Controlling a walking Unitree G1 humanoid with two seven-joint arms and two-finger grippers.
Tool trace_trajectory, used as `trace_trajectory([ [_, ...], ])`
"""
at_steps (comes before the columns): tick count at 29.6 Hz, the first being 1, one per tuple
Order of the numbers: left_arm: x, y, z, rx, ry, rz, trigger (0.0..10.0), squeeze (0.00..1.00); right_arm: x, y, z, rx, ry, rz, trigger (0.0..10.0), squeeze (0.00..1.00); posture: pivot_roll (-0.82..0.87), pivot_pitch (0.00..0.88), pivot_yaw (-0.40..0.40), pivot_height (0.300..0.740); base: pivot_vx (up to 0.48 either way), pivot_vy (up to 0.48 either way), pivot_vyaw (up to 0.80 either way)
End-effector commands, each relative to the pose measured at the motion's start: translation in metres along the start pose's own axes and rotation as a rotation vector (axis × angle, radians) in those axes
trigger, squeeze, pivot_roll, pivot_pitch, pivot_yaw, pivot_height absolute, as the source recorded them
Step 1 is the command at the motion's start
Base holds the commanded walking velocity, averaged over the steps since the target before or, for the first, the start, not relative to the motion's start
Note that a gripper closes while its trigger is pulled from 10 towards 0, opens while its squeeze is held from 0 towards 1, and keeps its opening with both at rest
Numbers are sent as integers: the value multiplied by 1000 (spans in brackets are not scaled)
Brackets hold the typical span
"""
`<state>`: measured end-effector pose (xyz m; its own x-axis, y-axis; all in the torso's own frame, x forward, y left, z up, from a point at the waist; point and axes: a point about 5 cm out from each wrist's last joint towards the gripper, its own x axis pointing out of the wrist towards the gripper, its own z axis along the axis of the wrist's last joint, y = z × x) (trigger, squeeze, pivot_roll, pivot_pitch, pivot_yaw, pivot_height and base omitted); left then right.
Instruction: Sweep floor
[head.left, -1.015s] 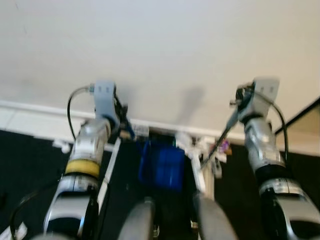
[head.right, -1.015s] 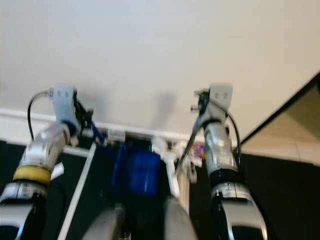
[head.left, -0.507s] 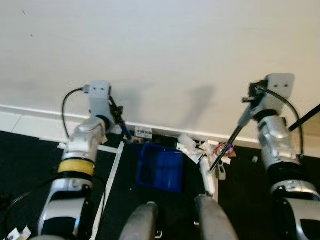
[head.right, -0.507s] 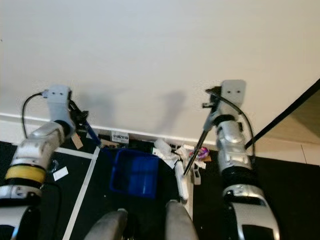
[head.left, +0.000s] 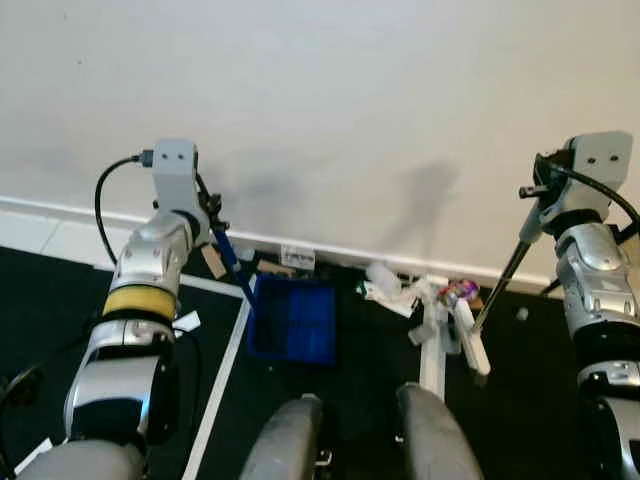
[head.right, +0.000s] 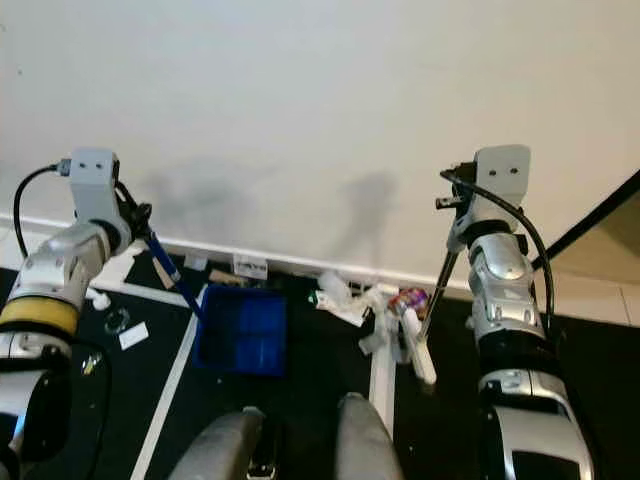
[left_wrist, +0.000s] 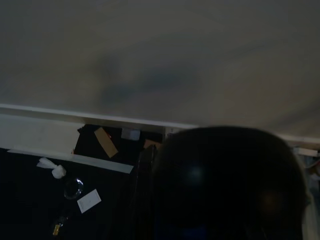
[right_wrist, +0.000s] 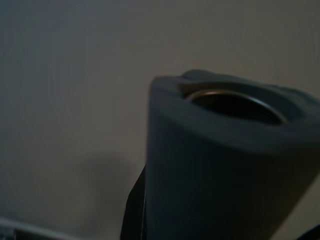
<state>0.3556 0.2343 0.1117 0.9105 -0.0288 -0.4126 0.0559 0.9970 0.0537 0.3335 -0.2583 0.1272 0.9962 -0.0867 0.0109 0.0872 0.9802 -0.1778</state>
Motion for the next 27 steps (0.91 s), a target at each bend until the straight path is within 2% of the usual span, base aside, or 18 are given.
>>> trace_trajectory([
  [1,5,0,11,46,-34,42,10000,0,1,-3,4,-36,-12,15,10000,0,-87,204,84,740,0,0,0],
  [5,9,3,17,55,-46,94,10000,0,4,-5,10,-71,-30,24,10000,0,-86,235,94,740,0,0,0],
  [10,13,2,33,15,-90,123,10000,0,8,-18,25,-143,-76,0,10000,0,-86,264,100,740,0,0,0],
  [15,15,-3,39,-7,-112,128,10000,0,10,-29,34,-191,-102,-16,10000,0,-91,281,102,740,0,0,0],
  [20,18,-7,43,-26,-140,133,10000,0,10,-33,34,-214,-97,-23,10000,0,-95,293,103,740,0,0,0],
  [22,18,-10,55,-57,-191,119,10000,0,9,-35,34,-218,-100,-29,10000,0,-99,299,104,740,0,0,0],
  [27,17,-11,73,-49,-241,107,10000,0,6,-41,33,-222,-100,-45,10000,0,-103,298,108,740,0,0,0],
])
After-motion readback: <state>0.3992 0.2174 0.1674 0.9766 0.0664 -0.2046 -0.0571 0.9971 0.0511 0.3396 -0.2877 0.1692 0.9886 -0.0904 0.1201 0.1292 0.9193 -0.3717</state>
